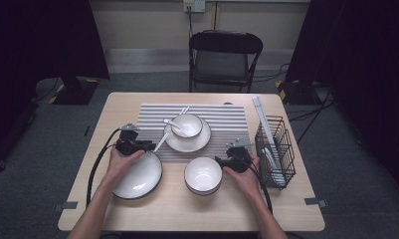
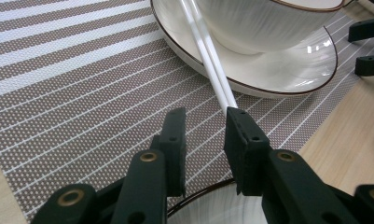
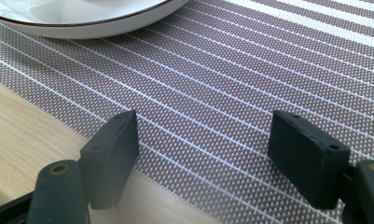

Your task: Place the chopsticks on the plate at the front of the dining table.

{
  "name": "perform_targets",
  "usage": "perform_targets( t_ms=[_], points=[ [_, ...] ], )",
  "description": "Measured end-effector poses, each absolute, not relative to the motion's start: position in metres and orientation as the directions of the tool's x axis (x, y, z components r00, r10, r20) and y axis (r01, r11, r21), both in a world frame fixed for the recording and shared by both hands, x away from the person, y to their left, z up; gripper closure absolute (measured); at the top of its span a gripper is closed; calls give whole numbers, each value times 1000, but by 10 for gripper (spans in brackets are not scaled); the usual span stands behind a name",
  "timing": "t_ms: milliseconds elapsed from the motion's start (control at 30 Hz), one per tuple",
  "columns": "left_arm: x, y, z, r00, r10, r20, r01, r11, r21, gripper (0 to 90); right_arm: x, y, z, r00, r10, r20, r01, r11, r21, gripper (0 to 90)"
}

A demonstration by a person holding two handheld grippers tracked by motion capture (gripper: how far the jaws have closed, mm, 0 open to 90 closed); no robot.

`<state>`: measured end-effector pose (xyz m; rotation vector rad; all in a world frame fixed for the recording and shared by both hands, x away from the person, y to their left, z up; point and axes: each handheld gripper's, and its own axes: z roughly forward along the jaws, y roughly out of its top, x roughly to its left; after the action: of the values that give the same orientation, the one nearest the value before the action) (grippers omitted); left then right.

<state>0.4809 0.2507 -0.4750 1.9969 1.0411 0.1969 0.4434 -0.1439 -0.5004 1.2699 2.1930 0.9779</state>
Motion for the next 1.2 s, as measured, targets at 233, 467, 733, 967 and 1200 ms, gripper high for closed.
perform_targets(
  t_ms=[233,467,733,967,1200],
  points=[
    [480,248,-475,637,742,-207,594,-302,746,643,443,-144,-500,-492,870,-11,574,334,748,241],
    [481,247,-477,630,750,-199,600,-308,739,608,443,-144,-500,-490,872,-11,575,332,748,241],
    [480,246,-477,629,752,-198,601,-309,737,569,443,-144,-500,-490,872,-11,574,332,749,241],
    [480,242,-478,635,748,-193,595,-316,739,561,443,-144,-500,-490,872,-11,574,332,749,241],
    [479,239,-478,639,746,-188,594,-323,737,532,443,-144,-500,-490,872,-11,574,332,749,241]
  ],
)
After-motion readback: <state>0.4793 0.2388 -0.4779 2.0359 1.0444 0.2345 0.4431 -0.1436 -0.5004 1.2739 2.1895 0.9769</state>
